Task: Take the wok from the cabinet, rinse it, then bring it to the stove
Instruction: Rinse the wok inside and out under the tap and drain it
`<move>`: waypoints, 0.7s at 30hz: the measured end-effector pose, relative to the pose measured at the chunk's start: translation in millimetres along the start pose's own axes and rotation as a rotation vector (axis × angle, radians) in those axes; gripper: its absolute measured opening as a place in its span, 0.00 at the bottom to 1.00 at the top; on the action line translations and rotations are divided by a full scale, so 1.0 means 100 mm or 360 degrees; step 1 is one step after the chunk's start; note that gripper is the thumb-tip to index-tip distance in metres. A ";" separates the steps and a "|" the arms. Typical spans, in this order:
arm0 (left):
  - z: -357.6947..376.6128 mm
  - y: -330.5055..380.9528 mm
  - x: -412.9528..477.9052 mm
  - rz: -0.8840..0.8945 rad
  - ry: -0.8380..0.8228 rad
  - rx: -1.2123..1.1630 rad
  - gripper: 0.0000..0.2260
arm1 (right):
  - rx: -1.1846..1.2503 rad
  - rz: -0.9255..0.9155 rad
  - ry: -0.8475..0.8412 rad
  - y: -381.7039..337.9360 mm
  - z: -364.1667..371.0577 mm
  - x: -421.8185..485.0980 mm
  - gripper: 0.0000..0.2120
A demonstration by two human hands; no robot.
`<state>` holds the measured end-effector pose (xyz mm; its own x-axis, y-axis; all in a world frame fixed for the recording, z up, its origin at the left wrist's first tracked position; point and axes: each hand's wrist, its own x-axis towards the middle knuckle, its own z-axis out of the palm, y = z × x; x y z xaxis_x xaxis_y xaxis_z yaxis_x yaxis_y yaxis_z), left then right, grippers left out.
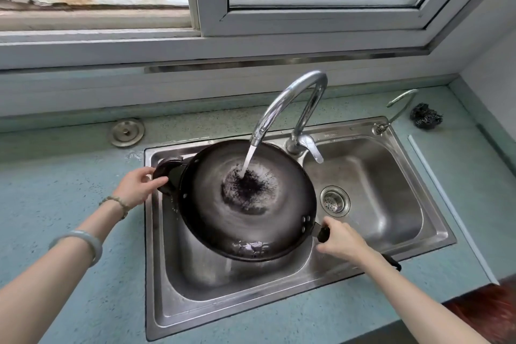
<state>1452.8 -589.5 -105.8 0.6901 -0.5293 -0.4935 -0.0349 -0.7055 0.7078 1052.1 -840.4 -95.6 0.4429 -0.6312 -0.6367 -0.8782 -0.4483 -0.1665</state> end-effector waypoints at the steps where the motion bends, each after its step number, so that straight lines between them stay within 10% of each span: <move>1: -0.01 0.04 0.01 0.0035 0.0043 0.0043 0.16 | 0.0022 -0.0019 -0.0016 0.00 0.00 0.01 0.13; 10: 0.03 0.16 0.37 -0.0209 0.0207 -0.0134 0.27 | -0.0035 -0.0287 0.0057 -0.17 0.05 0.06 0.09; 21: 0.16 0.32 0.44 0.0001 0.0394 0.1046 0.17 | 0.0232 -0.0281 0.0219 -0.21 0.35 0.01 0.14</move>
<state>1470.4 -642.8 -113.5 0.8316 -0.4620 -0.3082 -0.4111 -0.8852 0.2176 1064.2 -809.2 -119.0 0.6031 -0.6358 -0.4816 -0.7975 -0.4697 -0.3787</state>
